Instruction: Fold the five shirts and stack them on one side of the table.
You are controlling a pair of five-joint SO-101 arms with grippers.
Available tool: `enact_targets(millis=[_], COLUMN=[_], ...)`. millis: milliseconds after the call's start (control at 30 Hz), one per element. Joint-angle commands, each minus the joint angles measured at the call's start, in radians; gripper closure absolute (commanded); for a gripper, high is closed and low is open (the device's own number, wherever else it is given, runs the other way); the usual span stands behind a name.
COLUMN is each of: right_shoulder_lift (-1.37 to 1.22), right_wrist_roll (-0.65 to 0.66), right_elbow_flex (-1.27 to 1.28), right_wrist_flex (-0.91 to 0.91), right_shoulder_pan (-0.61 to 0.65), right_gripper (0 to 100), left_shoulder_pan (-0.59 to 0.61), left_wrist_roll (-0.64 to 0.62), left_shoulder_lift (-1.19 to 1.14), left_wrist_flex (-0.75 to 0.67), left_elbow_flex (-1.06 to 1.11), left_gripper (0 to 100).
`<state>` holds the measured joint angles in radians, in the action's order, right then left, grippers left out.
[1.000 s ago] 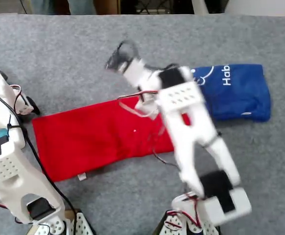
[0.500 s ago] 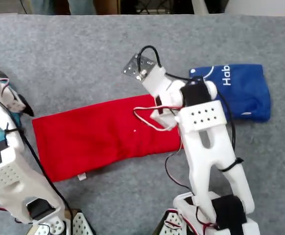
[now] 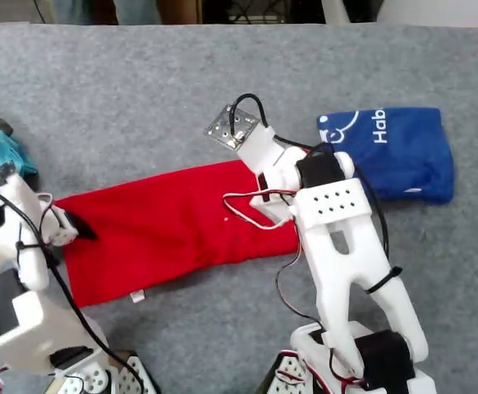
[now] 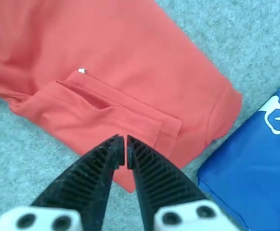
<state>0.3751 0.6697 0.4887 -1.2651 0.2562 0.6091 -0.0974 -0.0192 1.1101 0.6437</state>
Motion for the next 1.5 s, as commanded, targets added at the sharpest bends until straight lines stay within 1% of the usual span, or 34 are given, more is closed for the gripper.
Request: enact_targets(millis=[0, 67, 100, 367, 467, 600, 733, 833, 1067, 1200, 1300, 1467], right_shoulder_lift=[0.033, 0.033, 0.033, 0.033, 0.035, 0.041, 0.041, 0.036, 0.033, 0.033, 0.033, 0.033], right_wrist_roll=[-0.012, -0.012, -0.012, -0.012, -0.012, -0.012, -0.012, -0.012, -0.008, -0.011, -0.005, -0.005], right_elbow_flex=[0.002, 0.002, 0.002, 0.002, -0.001, -0.002, -0.048, -0.128, -0.403, -0.522, -0.558, -0.522], right_wrist_flex=[0.017, 0.017, 0.017, 0.015, 0.017, 0.017, 0.017, 0.015, 0.026, 0.112, 0.178, 0.308], right_shoulder_pan=[-0.008, -0.008, -0.008, -0.008, -0.011, -0.012, -0.014, -0.014, -0.089, -0.186, -0.264, -0.43], right_gripper=[97.7, 97.7, 97.7, 97.7, 97.7, 97.7, 97.7, 97.7, 97.7, 97.7, 97.7, 97.7], left_shoulder_pan=[0.008, 0.008, 0.008, 0.008, 0.008, 0.008, 0.005, -0.031, -0.182, -0.292, -0.377, -0.526], left_wrist_roll=[-0.002, -0.005, -0.002, -0.008, -0.006, -0.002, 0.0, 0.0, 0.0, -0.008, -0.009, -0.037], left_shoulder_lift=[0.026, -0.005, -0.026, -0.267, -0.322, -0.321, -0.238, -0.126, 0.12, 0.176, 0.178, 0.181], left_wrist_flex=[-0.023, -0.017, -0.014, 0.133, 0.164, 0.166, 0.221, 0.278, 0.342, 0.388, 0.422, 0.427], left_elbow_flex=[0.019, 0.007, 0.001, -0.196, -0.254, -0.28, -0.317, -0.354, -0.371, -0.372, -0.375, -0.378], left_gripper=[67, 68, 71, 97, 97, 97, 97, 97, 97, 97, 97, 97])
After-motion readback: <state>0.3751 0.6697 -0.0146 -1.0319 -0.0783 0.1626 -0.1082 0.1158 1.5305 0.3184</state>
